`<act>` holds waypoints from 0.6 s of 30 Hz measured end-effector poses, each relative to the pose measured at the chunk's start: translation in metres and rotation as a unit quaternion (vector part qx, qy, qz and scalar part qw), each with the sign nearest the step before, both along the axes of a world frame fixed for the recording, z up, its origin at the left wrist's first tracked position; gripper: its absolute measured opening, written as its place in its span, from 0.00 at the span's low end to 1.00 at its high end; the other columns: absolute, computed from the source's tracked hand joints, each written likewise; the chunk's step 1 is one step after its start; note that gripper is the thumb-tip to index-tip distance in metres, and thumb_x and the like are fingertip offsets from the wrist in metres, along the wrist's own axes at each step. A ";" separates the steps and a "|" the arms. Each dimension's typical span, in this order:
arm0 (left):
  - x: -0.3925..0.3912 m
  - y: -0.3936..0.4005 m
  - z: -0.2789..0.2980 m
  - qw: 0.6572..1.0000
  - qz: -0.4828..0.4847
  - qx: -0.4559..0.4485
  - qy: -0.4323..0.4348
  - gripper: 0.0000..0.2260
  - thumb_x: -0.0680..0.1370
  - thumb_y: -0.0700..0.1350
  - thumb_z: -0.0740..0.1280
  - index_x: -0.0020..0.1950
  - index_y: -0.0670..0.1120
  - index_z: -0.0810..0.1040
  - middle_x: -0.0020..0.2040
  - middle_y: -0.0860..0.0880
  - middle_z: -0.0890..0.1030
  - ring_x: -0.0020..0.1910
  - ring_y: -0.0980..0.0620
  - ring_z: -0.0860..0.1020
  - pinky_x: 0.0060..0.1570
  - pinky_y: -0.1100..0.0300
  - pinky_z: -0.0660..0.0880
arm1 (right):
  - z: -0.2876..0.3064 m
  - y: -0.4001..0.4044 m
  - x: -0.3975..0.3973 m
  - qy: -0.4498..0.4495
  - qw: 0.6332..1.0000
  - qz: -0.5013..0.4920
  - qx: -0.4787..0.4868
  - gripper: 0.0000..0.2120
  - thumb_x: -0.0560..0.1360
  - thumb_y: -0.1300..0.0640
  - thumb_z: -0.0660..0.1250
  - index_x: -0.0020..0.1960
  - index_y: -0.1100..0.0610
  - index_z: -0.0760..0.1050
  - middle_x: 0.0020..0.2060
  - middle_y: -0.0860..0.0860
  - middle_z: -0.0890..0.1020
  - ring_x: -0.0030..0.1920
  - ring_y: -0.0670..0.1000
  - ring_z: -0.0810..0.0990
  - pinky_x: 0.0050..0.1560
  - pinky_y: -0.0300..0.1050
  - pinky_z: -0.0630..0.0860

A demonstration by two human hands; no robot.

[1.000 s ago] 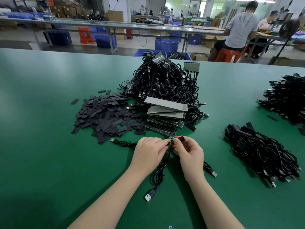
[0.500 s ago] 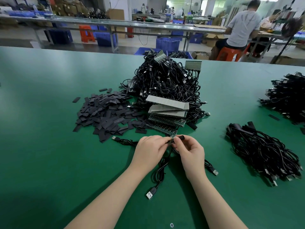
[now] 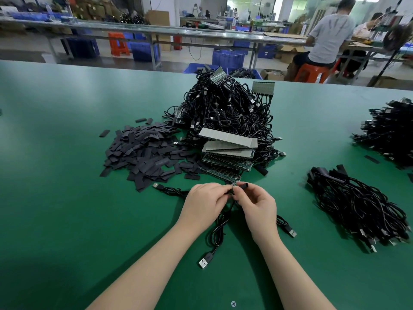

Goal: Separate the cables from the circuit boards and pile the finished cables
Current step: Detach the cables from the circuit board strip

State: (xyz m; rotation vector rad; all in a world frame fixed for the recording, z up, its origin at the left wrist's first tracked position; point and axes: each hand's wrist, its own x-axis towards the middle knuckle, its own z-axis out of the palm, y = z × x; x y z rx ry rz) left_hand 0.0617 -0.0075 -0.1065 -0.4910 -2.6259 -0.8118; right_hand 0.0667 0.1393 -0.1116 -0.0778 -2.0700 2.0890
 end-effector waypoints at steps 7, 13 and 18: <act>0.001 0.000 0.001 1.000 -0.005 0.008 -0.002 0.13 0.80 0.45 0.64 0.63 0.51 0.80 0.53 0.55 0.83 0.54 0.54 0.78 0.57 0.55 0.70 | 0.002 0.001 0.001 0.004 1.000 0.004 -0.001 0.07 0.76 0.59 0.73 0.44 0.47 0.84 0.37 0.48 0.86 0.38 0.43 0.83 0.42 0.35 0.78; 0.000 0.000 0.001 1.000 -0.007 0.015 0.009 0.12 0.79 0.43 0.65 0.61 0.50 0.81 0.51 0.54 0.83 0.52 0.53 0.79 0.55 0.56 0.71 | 0.002 0.000 0.002 0.010 1.000 0.017 0.022 0.08 0.75 0.58 0.73 0.43 0.45 0.84 0.38 0.47 0.87 0.41 0.44 0.84 0.44 0.35 0.79; 0.000 0.000 0.000 0.999 -0.015 0.021 0.020 0.13 0.79 0.43 0.66 0.62 0.49 0.81 0.49 0.53 0.84 0.50 0.52 0.79 0.54 0.54 0.72 | 0.004 0.000 0.002 0.008 1.000 0.021 0.021 0.06 0.76 0.58 0.73 0.46 0.47 0.84 0.38 0.46 0.86 0.40 0.42 0.83 0.43 0.33 0.77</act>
